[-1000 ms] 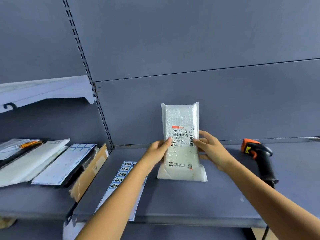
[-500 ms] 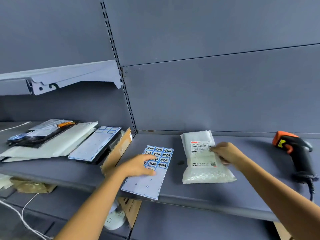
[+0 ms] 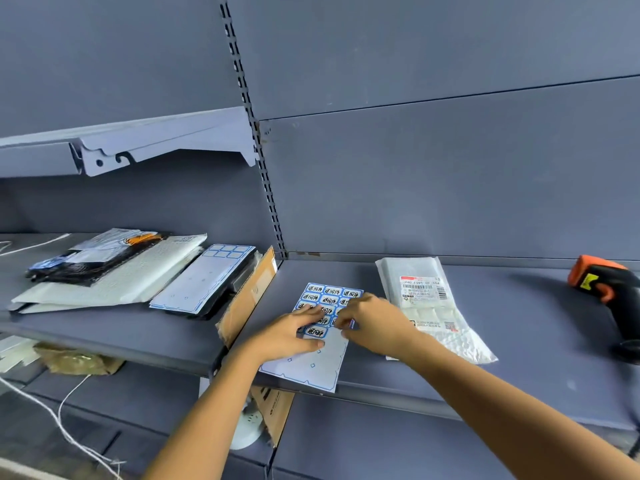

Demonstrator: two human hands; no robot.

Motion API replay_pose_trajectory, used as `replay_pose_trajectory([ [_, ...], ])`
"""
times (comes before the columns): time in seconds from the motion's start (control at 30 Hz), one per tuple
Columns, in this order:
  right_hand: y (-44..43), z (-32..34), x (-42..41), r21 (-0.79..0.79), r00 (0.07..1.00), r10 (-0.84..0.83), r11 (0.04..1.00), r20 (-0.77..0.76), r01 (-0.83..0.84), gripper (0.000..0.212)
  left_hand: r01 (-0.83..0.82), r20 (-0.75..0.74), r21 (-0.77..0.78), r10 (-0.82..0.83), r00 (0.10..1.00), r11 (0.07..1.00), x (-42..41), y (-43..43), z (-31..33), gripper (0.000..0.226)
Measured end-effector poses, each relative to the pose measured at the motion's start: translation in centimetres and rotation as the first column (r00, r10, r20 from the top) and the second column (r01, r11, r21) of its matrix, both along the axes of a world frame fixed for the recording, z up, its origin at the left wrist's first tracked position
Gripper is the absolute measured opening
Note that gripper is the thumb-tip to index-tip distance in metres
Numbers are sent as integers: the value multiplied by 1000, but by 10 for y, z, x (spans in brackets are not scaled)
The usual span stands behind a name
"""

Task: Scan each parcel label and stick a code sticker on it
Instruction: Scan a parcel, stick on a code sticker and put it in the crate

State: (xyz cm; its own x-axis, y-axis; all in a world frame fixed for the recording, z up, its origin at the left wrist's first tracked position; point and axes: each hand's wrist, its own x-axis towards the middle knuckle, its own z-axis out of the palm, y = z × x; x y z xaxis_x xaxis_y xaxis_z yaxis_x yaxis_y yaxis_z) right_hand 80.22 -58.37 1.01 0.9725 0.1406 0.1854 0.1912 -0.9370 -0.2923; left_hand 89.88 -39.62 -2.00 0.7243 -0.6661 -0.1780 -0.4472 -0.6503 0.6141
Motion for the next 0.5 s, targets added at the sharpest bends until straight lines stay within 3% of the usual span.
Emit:
replay_pose_trajectory([
  [0.23,25,-5,21,-106,995,102,989,1,-102,28,109,48,134,-116,992,985,2,3,5,75],
  [0.5,22,-5,28,-77,991,128,988,-31,-131,23,121,61,105,-128,990,987,3,4,4,68],
])
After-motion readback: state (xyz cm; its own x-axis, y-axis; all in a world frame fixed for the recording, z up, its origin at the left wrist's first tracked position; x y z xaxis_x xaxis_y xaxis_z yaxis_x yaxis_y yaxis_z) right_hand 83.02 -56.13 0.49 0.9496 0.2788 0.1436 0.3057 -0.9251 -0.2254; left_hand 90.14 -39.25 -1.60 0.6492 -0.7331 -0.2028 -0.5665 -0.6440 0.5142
